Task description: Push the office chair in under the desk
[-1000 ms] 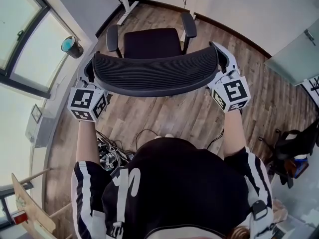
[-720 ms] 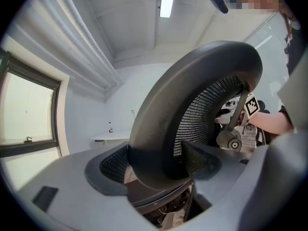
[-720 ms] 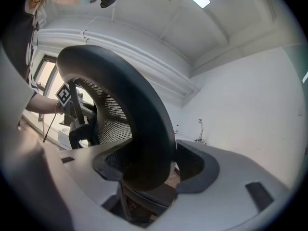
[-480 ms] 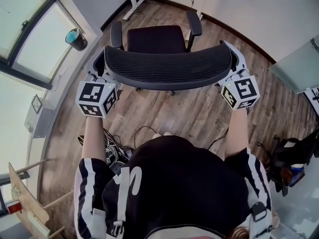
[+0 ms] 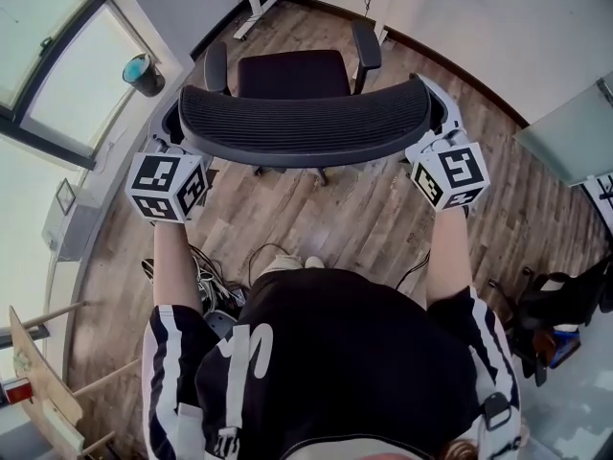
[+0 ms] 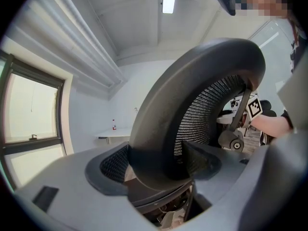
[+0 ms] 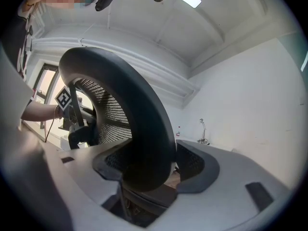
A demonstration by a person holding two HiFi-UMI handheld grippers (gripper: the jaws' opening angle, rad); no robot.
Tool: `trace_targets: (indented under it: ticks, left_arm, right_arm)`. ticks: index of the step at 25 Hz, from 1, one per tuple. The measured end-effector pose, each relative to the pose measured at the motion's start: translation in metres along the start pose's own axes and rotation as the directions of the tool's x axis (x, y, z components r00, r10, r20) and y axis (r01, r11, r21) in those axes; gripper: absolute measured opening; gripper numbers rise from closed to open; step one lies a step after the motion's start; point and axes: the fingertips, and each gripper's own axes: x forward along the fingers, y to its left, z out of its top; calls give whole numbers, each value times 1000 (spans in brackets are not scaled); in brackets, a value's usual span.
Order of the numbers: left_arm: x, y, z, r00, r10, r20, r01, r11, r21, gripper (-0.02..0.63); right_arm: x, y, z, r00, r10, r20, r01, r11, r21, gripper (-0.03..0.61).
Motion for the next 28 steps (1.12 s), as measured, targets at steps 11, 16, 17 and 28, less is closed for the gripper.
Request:
trace_targets:
  ticks: [11, 16, 17, 28]
  left_arm:
    - [8, 9, -2, 1000, 1, -8, -1, 1000, -30, 341]
    - [12, 18, -3, 1000, -8, 24, 9, 1000, -28, 341]
    - [13, 21, -3, 1000, -7, 25, 7, 1000, -27, 341]
    - [40, 50, -2, 999, -30, 43, 31, 999, -21, 341]
  right_arm:
    - [10, -3, -3, 999, 39, -8, -39, 998, 57, 264]
    - [17, -1, -3, 1000, 22, -7, -21, 998, 51, 264]
    - [19, -1, -3, 1000, 21, -7, -21, 999, 51, 264]
    - [52, -10, -3, 1000, -11, -18, 12, 998, 54, 264]
